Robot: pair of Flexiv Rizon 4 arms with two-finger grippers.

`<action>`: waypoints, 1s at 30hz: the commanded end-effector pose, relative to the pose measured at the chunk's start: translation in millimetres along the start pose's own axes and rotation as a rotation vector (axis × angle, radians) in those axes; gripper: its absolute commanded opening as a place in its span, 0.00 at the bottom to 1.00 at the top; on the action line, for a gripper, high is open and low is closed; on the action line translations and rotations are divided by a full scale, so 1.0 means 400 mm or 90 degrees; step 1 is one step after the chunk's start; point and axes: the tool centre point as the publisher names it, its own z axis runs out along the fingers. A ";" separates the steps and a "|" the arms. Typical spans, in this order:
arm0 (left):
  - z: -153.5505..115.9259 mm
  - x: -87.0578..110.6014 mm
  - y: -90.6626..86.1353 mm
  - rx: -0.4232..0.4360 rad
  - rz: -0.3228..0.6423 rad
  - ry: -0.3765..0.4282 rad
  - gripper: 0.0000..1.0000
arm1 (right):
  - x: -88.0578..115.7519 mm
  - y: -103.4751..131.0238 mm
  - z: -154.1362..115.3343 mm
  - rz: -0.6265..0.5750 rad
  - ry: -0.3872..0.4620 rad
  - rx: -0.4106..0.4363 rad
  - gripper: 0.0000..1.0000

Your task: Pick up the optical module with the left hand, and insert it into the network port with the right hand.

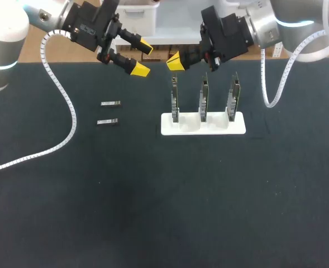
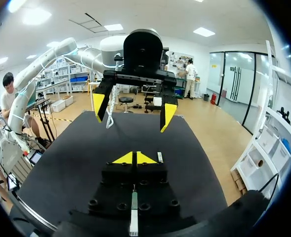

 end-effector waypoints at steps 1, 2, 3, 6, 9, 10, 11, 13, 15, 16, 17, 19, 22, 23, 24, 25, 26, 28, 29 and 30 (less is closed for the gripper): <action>0.000 -0.003 0.001 0.001 -0.002 0.004 1.00 | 0.014 -0.001 0.004 0.006 -0.002 -0.004 0.00; 0.000 -0.003 0.001 0.001 -0.002 0.004 1.00 | 0.019 0.000 0.005 0.008 0.000 -0.004 0.00; 0.000 -0.003 0.001 0.001 -0.002 0.004 1.00 | 0.026 0.002 0.007 0.011 0.003 -0.005 0.00; 0.000 -0.003 0.001 0.001 -0.002 0.004 1.00 | 0.045 0.004 0.013 0.022 0.009 -0.006 0.00; 0.000 -0.003 0.001 0.001 -0.002 0.004 1.00 | 0.059 0.005 0.018 0.029 0.012 -0.008 0.00; 0.000 -0.003 0.001 0.001 -0.002 0.004 1.00 | 0.061 0.006 0.020 0.031 0.014 -0.009 0.00; 0.000 -0.003 0.001 0.001 -0.002 0.004 1.00 | 0.063 0.007 0.022 0.032 0.014 -0.009 0.00; 0.000 -0.003 0.001 0.001 -0.002 0.004 1.00 | 0.070 0.002 0.025 0.035 0.016 -0.010 0.00; 0.000 -0.003 0.001 0.001 -0.002 0.004 1.00 | 0.068 0.006 0.026 0.037 0.016 -0.009 0.00; 0.000 -0.003 0.001 0.001 -0.002 0.004 1.00 | 0.069 0.007 0.027 0.038 0.017 -0.010 0.00; 0.000 -0.003 0.001 0.001 -0.002 0.004 1.00 | 0.071 0.008 0.028 0.039 0.017 -0.010 0.00; 0.000 -0.003 0.001 0.001 -0.002 0.004 1.00 | 0.080 0.005 0.030 0.042 0.018 -0.010 0.00; 0.000 -0.003 0.001 0.001 -0.002 0.004 1.00 | 0.085 0.009 0.032 0.046 0.020 -0.010 0.00; 0.000 -0.003 0.001 0.001 -0.002 0.004 1.00 | 0.085 0.011 0.032 0.047 0.019 -0.009 0.00; 0.000 -0.003 0.001 0.001 -0.002 0.004 1.00 | 0.090 0.009 0.031 0.048 0.018 -0.009 0.00; 0.000 -0.003 0.001 0.001 -0.002 0.004 1.00 | 0.094 0.008 0.032 0.050 0.018 -0.009 0.00; 0.000 -0.003 0.001 0.001 -0.002 0.004 1.00 | 0.095 0.010 0.033 0.052 0.017 -0.009 0.00; 0.000 -0.003 0.001 0.001 -0.002 0.004 1.00 | 0.101 0.009 0.035 0.054 0.018 -0.009 0.00; 0.000 -0.003 0.001 0.001 -0.002 0.004 1.00 | 0.101 0.008 0.034 0.053 0.013 -0.009 0.00; 0.000 -0.003 0.001 0.001 -0.002 0.004 1.00 | 0.097 0.008 0.033 0.053 0.012 -0.009 0.00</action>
